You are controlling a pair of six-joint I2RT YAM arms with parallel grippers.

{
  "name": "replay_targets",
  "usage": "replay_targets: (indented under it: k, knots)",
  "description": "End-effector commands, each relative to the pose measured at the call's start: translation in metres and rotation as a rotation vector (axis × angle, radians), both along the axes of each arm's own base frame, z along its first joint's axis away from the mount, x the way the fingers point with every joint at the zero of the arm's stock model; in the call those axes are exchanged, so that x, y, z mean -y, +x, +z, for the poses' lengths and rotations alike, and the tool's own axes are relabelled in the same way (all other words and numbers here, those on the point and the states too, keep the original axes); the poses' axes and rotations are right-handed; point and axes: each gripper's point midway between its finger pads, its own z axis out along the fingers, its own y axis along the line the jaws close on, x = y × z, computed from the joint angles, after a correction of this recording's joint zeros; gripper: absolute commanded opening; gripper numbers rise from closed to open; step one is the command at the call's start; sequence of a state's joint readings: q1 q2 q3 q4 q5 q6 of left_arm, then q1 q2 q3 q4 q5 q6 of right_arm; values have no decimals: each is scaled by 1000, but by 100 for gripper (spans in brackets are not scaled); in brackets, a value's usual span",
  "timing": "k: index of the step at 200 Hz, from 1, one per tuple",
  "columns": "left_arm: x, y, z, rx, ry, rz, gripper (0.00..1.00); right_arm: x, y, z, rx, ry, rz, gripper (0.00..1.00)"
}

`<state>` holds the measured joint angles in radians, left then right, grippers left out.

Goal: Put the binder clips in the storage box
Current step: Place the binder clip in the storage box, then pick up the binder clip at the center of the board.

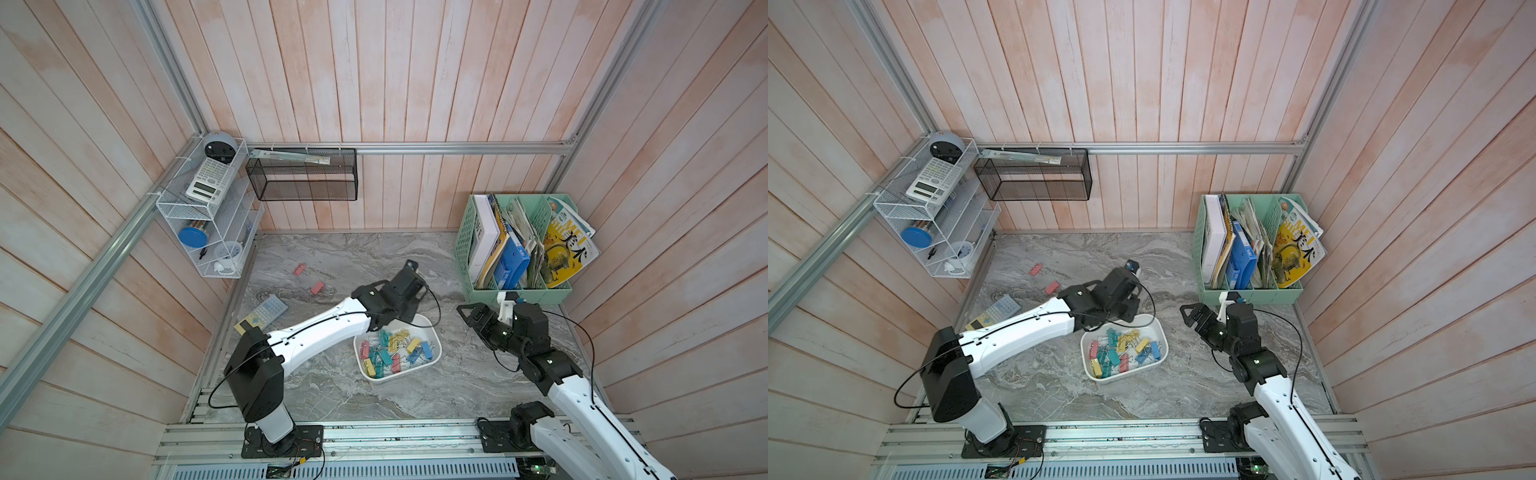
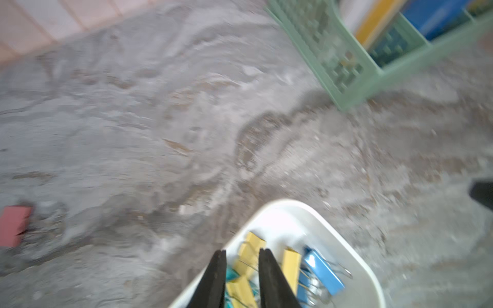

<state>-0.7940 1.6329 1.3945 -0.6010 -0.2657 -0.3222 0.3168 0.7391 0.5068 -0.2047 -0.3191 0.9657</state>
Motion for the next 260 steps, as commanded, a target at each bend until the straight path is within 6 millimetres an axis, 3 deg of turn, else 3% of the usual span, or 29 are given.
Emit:
replay_targets:
  k: [1,19,41,73,106,126,148,178,243,260]
  knots:
    - [-70,39,3,3,-31,179,29,-28,-5,33,118,-16,124,97]
    - [-134,65,-10,-24,-50,338,32,-45,-10,36,139,-72,174,97]
    - [-200,81,-41,-72,43,491,35,-60,-9,31,134,-88,205,97]
    - [-241,92,-82,-152,271,554,38,-66,-7,24,111,-73,212,97]
    - [-242,102,-132,-338,261,450,47,-65,-8,26,116,-80,211,97]
    - [-245,105,-152,-427,279,394,53,-61,-9,27,119,-89,203,97]
    - [-247,113,-158,-433,263,368,61,-59,-9,25,118,-93,194,97]
    - [-251,121,-163,-430,270,356,63,-61,-9,25,112,-90,197,97]
    - [-257,121,-187,-504,228,337,62,-62,-8,26,106,-94,199,97]
    - [-256,118,-190,-513,217,345,55,-61,-8,27,107,-96,195,97]
